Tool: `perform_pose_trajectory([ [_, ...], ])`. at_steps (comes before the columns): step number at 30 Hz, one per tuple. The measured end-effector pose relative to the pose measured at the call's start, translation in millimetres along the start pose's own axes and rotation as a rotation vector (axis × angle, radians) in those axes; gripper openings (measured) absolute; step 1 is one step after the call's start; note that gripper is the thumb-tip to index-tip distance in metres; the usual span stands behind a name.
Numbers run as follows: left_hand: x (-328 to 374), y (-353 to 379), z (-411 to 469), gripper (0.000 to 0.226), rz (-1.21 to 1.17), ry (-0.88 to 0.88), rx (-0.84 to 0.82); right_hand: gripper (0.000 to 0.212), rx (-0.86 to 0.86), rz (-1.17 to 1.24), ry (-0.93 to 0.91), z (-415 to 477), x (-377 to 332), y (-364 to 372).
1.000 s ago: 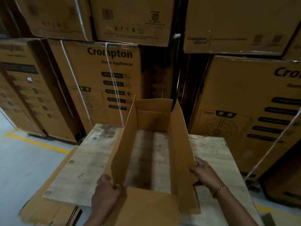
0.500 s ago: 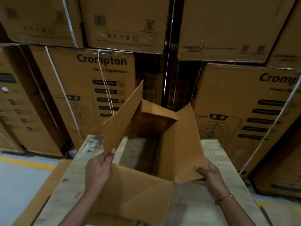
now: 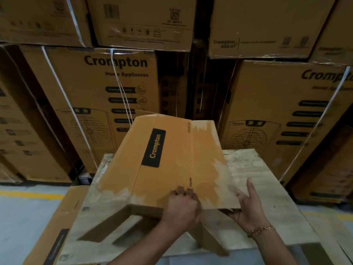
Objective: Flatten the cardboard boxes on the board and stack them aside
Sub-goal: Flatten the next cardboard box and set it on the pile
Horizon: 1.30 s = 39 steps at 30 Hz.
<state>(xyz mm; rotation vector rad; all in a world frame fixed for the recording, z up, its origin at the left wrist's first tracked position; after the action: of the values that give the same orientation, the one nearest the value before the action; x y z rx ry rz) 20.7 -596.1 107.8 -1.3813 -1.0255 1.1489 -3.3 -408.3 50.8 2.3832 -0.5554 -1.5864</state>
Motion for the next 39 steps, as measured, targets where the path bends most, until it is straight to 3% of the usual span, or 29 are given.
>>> perform_pose_trajectory([
  [2, -3, 8, 0, 0.051, -0.008, 0.013, 0.015, 0.048, -0.090, -0.088, -0.048, -9, -18, 15],
  [4, -4, 4, -4, 0.055, -0.089, 0.093, 0.040, 0.031, -0.083, -0.357, -0.136, -8, -28, 22],
  [6, -13, 10, -15, 0.072, -0.167, 0.167, -0.038, 0.036, 0.006, -0.483, -0.174, -5, -29, 22],
  [9, -58, 33, -40, 0.103, -0.185, 0.133, -0.122, 0.035, 0.073, -0.454, -0.179, -3, -25, 11],
  [12, -120, 68, -68, 0.113, -0.096, 0.022, -0.087, 0.048, 0.040, -0.538, -0.175, -3, -15, 2],
  [13, -135, 74, -76, 0.117, -0.096, -0.015, -0.089, 0.058, 0.041, -0.668, -0.196, -5, -13, 0],
  [15, -151, 79, -83, 0.118, -0.125, -0.067, -0.075, 0.083, 0.056, -1.168, -0.352, -17, -20, 4],
  [16, -152, 79, -84, 0.115, -0.135, -0.071, -0.078, 0.092, 0.022, -1.380, -0.482, -27, -23, 16],
  [18, -144, 79, -84, 0.109, -0.140, -0.051, -0.074, 0.101, -0.261, -1.573, -0.642, -49, -8, 53],
  [20, -131, 80, -86, 0.102, -0.135, -0.030, -0.052, 0.105, -0.545, -1.771, -0.575, -59, 33, 70],
  [22, -122, 81, -91, 0.095, -0.146, -0.019, -0.051, 0.095, -0.634, -1.949, -0.555, -56, 67, 65],
  [26, -112, 84, -104, 0.076, -0.148, -0.003, -0.034, 0.076, -0.530, -1.892, -0.736, -57, 69, 36],
  [29, -116, 107, -122, 0.079, -0.087, -0.044, -0.096, 0.076, -0.511, -1.938, -0.850, -61, 59, 5],
  [32, -131, 124, -138, 0.089, -0.020, -0.126, -0.091, 0.081, -0.515, -1.982, -0.856, -61, 43, -23],
  [35, -140, 108, -149, 0.067, -0.004, -0.194, -0.018, 0.073, -0.488, -2.000, -0.793, -59, 22, -44],
  [39, -130, 93, -166, 0.064, -0.009, -0.286, 0.026, 0.065, -0.494, -1.982, -0.774, -66, 30, -69],
])
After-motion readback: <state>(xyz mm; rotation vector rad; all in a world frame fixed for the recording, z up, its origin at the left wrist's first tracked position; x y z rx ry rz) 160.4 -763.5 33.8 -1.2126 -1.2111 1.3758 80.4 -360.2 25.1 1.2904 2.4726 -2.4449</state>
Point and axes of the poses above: each hand's wrist, its own z-axis towards the middle knuckle, its own y-axis out of the palm, x = y × z, the point moved 8 cm from there along z, towards the middle knuckle, and after that the axes turned 9 degrees about -y, right-handed, at the moved point
